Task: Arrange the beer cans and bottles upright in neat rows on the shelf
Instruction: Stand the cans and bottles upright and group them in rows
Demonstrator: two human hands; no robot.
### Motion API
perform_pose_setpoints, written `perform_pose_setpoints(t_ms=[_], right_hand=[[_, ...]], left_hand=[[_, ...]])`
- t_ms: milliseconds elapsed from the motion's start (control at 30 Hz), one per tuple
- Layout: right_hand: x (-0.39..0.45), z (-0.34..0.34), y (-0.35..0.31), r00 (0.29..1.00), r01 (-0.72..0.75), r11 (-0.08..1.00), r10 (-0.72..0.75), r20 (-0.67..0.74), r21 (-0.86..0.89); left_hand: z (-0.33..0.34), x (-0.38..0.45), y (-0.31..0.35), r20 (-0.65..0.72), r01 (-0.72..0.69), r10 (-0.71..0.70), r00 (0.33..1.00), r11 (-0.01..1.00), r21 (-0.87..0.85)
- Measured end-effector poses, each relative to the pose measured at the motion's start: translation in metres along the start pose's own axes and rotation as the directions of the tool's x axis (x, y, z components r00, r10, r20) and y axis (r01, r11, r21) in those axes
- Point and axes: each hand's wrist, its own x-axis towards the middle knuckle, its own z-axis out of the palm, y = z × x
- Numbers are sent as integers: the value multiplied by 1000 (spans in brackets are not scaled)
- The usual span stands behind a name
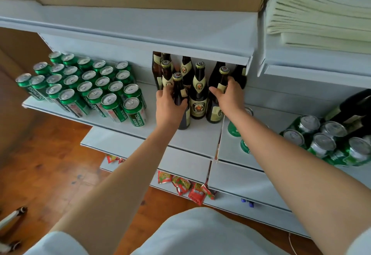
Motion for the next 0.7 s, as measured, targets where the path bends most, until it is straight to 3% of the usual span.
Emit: perform_pose_setpoints(t_ms=[133, 200, 267, 333, 400, 500, 600, 667, 700], right_hand=[[-3, -8, 5, 999, -40, 999, 40, 21, -21], [-10, -15, 2, 999, -32, 999, 33, 15, -9], [-20, -27, -3, 1000, 11, 1000, -11, -19, 22], [-34, -49, -7, 992, 83, 993, -74, -104, 85], [-49, -84, -2, 947, 203, 974, -170, -272, 100], [-70, -156, 32, 756, 277, 955, -283, -590, -104], [-82, -231, 101, 614, 134, 981, -192, -766, -139], [-82, -270, 152, 596, -59, 993, -48, -801, -103], [-80, -285, 175, 623, -159, 982, 19, -782, -103]], left_hand=[[-5, -2, -4, -4, 57, -57, 998, 998, 12], [-6, -12, 5, -114, 71, -70, 991, 997, 8], [-2, -29, 20, -284, -16, 10, 959, 1000, -19], [9, -51, 41, -356, -210, 182, 917, 977, -42], [31, -74, 66, -297, -386, 350, 888, 920, -72], [74, -103, 114, -125, -501, 486, 865, 843, -195], [127, -119, 162, 50, -510, 546, 836, 807, -298], [167, -121, 191, 208, -471, 534, 819, 834, -287], [189, -120, 205, 300, -442, 508, 808, 858, -262]])
